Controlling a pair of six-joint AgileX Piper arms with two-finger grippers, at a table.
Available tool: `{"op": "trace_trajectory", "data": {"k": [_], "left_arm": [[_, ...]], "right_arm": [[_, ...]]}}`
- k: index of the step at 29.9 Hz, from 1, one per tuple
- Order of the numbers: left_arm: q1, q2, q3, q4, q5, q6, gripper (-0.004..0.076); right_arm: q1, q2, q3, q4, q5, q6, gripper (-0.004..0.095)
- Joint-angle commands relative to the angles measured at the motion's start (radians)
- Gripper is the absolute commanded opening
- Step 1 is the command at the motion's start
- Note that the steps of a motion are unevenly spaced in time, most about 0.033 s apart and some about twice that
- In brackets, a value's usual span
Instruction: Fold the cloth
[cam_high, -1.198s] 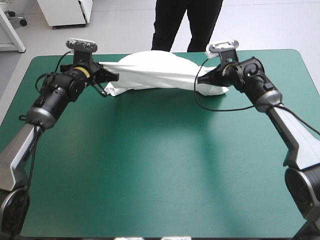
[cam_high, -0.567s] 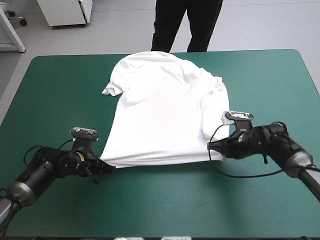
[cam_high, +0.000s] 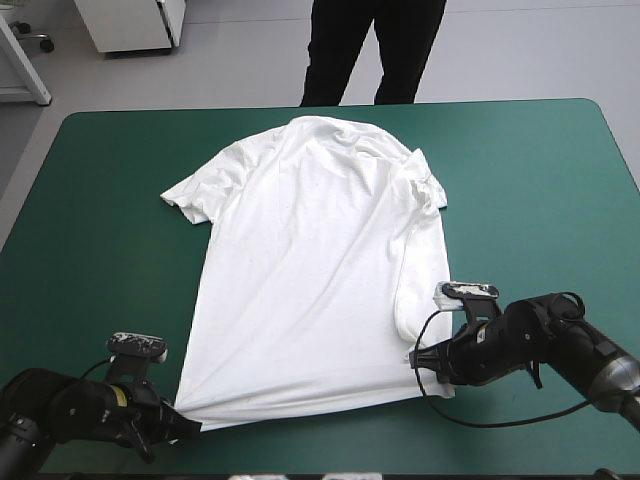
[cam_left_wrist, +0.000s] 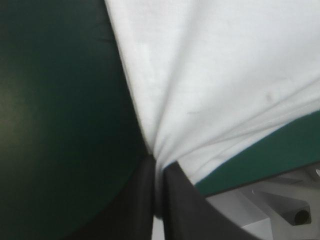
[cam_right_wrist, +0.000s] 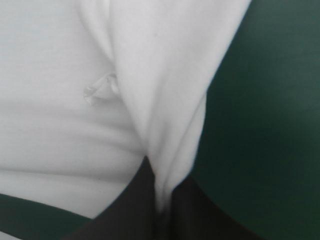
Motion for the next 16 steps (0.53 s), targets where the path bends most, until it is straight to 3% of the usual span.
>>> {"op": "trace_trajectory", "data": {"k": [1, 5, 9, 12, 16], "left_arm": [[-0.002, -0.056, 0.0, -0.005, 0.073, -0.01, -0.0009], [-0.002, -0.091, 0.018, -0.008, 0.104, -0.01, -0.0009], [-0.002, -0.093, 0.018, -0.015, 0.058, 0.006, 0.0008], [-0.002, -0.089, 0.007, -0.023, 0.019, 0.053, 0.0132], [-0.002, -0.088, -0.061, -0.019, 0.026, 0.061, 0.0424]], "right_arm": [[0.017, -0.038, 0.004, 0.007, 0.031, 0.018, -0.0017], [0.044, -0.065, 0.015, 0.005, 0.035, 0.022, -0.0017], [0.049, -0.06, 0.015, 0.017, 0.028, 0.022, 0.0025], [0.049, -0.046, 0.011, 0.037, 0.077, 0.022, 0.0218], [0.049, -0.043, -0.005, 0.083, 0.116, 0.02, 0.0623]]}}
